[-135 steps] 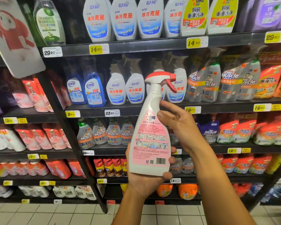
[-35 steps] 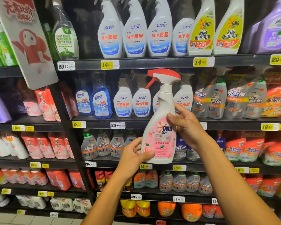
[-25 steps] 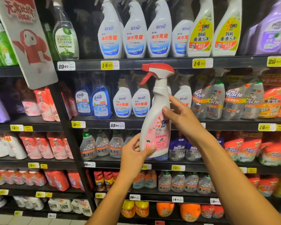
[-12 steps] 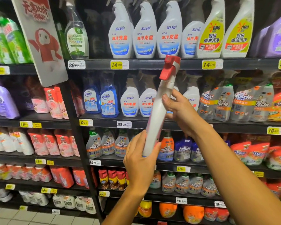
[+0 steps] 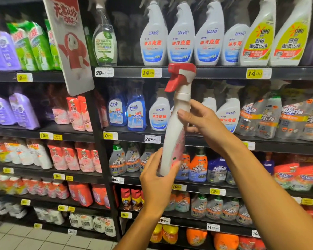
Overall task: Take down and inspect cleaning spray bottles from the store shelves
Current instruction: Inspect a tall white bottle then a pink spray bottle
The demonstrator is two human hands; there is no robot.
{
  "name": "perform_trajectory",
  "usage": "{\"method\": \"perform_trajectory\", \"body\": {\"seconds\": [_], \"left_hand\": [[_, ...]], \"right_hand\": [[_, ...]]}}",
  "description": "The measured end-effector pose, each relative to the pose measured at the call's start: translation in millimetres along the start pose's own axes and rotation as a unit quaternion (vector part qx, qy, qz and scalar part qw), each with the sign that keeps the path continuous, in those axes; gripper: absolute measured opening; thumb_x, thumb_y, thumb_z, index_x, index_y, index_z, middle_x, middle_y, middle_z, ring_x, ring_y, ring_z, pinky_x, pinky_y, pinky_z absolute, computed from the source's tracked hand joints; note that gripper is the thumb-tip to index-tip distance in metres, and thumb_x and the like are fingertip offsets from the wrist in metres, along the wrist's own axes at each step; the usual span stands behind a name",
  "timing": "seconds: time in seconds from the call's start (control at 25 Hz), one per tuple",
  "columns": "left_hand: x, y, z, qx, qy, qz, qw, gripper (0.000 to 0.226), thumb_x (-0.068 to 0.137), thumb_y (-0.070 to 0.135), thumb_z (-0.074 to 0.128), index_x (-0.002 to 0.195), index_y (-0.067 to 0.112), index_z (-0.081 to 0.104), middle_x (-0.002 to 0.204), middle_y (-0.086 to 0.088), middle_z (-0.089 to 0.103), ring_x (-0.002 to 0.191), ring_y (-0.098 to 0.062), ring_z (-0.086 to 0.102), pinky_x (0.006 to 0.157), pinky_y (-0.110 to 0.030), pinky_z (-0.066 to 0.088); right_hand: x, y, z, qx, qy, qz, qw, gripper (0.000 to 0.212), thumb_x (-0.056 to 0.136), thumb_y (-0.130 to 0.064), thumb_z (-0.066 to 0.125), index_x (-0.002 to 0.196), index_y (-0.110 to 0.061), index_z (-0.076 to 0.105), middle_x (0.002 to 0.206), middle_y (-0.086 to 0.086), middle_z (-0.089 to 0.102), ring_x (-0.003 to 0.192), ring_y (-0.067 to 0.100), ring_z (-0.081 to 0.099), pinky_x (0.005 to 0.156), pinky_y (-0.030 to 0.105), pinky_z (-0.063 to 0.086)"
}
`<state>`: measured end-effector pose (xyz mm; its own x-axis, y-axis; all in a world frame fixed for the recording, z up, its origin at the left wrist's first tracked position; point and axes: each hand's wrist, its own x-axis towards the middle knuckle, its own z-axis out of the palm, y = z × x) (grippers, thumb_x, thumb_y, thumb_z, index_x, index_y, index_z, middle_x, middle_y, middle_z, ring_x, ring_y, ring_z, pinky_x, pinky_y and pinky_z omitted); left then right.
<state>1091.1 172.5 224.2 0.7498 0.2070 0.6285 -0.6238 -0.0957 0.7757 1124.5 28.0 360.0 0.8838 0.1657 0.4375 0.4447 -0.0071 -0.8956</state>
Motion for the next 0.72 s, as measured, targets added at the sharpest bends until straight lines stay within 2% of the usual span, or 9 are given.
{"method": "perform_trajectory", "body": {"seconds": [0.12,0.2,0.28,0.36,0.44,0.6,0.72], "left_hand": [[8,-5,-18,-0.065,-0.031,-0.048,0.996,0.051,0.076,0.027,0.081,0.116,0.053,0.062,0.112,0.02,0.068,0.106,-0.004,0.065,0.075,-0.014,0.055],[17,-10,-33,-0.121,-0.062,-0.09,0.987,0.048,0.078,0.016,0.081,0.111,0.048,0.068,0.111,0.013,0.072,0.105,-0.008,0.068,0.078,-0.018,0.056],[28,-16,-48,-0.173,-0.096,-0.135,0.971,0.044,0.073,0.014,0.084,0.107,0.039,0.072,0.109,0.003,0.074,0.104,-0.017,0.07,0.079,-0.024,0.058],[39,-20,-60,-0.226,-0.129,-0.175,0.95,0.05,0.066,0.018,0.088,0.113,0.022,0.071,0.11,-0.009,0.074,0.106,-0.028,0.069,0.082,-0.033,0.059],[46,-24,-67,-0.26,-0.158,-0.196,0.932,0.056,0.064,0.021,0.083,0.116,0.012,0.067,0.111,-0.016,0.073,0.107,-0.033,0.068,0.084,-0.038,0.059],[61,-21,-67,-0.295,-0.179,-0.213,0.914,0.047,0.068,0.012,0.083,0.113,0.012,0.068,0.11,-0.018,0.072,0.104,-0.033,0.07,0.08,-0.036,0.061],[77,-13,-59,-0.324,-0.18,-0.222,0.902,0.04,0.072,0.005,0.076,0.111,0.012,0.068,0.109,-0.018,0.073,0.102,-0.03,0.071,0.075,-0.032,0.06]], "right_hand": [[1,0,9,-0.018,-0.03,-0.008,0.999,0.043,0.093,-0.021,0.064,0.136,-0.026,0.057,0.117,-0.005,0.072,0.106,0.01,0.069,0.077,0.02,0.055],[3,1,13,-0.033,-0.04,-0.016,0.998,0.049,0.093,-0.018,0.064,0.14,-0.022,0.054,0.123,-0.002,0.07,0.109,0.013,0.068,0.078,0.021,0.055],[4,3,18,-0.037,-0.043,-0.017,0.998,0.05,0.092,-0.013,0.064,0.141,-0.017,0.053,0.124,0.004,0.069,0.108,0.017,0.069,0.079,0.023,0.055],[4,5,24,-0.037,-0.034,-0.018,0.999,0.048,0.091,-0.01,0.065,0.138,-0.014,0.056,0.119,0.006,0.071,0.104,0.019,0.07,0.076,0.023,0.056],[4,6,31,-0.032,-0.017,-0.026,0.999,0.047,0.089,-0.011,0.067,0.135,-0.013,0.058,0.114,0.005,0.073,0.1,0.018,0.072,0.072,0.022,0.057],[6,-1,36,-0.028,0.024,-0.037,0.999,0.042,0.085,-0.019,0.069,0.127,-0.018,0.063,0.11,-0.003,0.075,0.097,0.014,0.073,0.069,0.019,0.056],[5,-8,29,-0.06,0.013,-0.006,0.998,0.033,0.085,-0.025,0.067,0.117,-0.021,0.067,0.105,-0.006,0.076,0.094,0.01,0.073,0.067,0.018,0.056]]}}
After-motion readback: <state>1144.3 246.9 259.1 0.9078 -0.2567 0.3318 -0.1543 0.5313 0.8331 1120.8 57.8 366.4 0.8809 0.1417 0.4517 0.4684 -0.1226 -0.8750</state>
